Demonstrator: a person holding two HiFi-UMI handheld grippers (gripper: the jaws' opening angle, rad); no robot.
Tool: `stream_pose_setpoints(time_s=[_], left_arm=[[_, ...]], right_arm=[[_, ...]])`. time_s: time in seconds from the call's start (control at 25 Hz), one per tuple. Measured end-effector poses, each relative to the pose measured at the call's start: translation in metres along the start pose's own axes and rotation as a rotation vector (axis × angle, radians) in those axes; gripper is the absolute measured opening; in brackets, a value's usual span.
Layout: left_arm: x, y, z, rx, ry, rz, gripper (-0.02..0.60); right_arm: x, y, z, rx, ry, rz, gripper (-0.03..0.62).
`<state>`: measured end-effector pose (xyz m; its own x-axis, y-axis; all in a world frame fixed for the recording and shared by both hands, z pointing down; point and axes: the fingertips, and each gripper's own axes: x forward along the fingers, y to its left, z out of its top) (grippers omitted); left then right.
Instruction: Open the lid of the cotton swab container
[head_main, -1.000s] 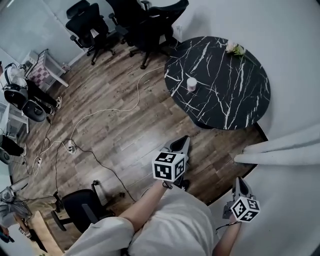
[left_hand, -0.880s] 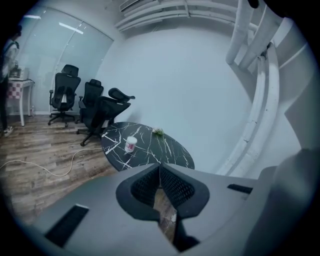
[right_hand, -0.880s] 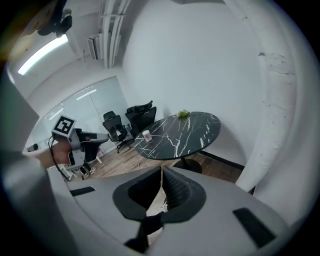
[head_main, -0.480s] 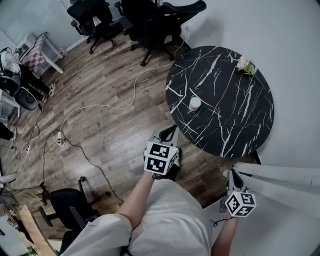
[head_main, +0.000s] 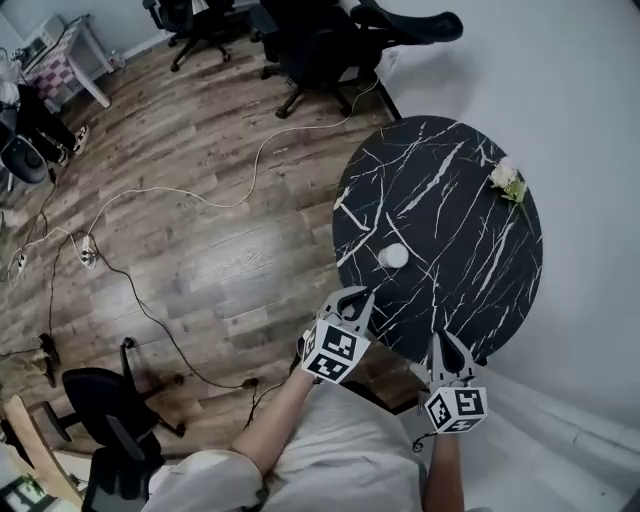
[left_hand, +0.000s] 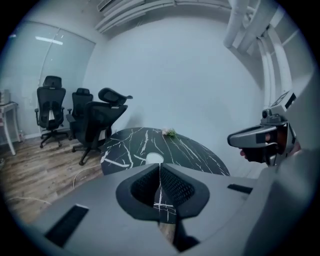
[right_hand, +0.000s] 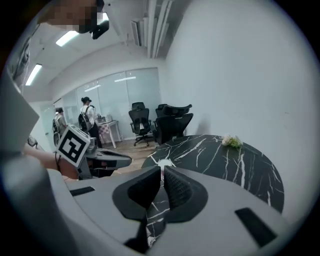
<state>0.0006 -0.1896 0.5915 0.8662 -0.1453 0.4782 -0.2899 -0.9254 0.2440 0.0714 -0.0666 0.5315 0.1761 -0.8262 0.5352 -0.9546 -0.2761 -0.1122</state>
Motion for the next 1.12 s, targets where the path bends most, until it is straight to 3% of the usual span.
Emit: stream_pose_setpoints(time_s=[0.24,0.28,0.36,0.4,0.68,0.84,0.96,1.12], left_arm=[[0.022,0.019,-0.016,0.004,0.106,-0.058,0.023],[0.023,0.022,-0.014,-0.011,0.110,-0.064,0.023],[0.027,0.028,-0.012,-0.029,0.121,-0.067,0.023],[0.028,0.031,-0.012,-0.030,0.130,-0.063,0.023],[0.035,0.030,0.000,-0.027,0.150,-0.034,0.023],[0.012,0.037,-0.002,-0.034,0.156,0.051,0.023],[-0.008,0.041,-0.006,-0.106,0.154,0.153,0.023],[-0.021,0.033,-0.016,-0.128,0.175,0.213,0.023]], right_arm=[[0.122,0.010,0.016,-0.128,0.116,0.041,0.044],[0.136,0.008,0.016,-0.140,0.132,0.031,0.073],[0.159,0.002,0.017,-0.160,0.153,0.004,0.236],[0.167,-0.001,0.018,-0.174,0.159,-0.012,0.266],[0.215,-0.014,0.000,-0.122,0.221,-0.084,0.288],[0.234,-0.016,-0.023,-0.131,0.295,-0.120,0.296],[0.242,-0.022,-0.031,-0.128,0.320,-0.146,0.295],[0.239,-0.020,-0.023,-0.164,0.270,-0.067,0.294]])
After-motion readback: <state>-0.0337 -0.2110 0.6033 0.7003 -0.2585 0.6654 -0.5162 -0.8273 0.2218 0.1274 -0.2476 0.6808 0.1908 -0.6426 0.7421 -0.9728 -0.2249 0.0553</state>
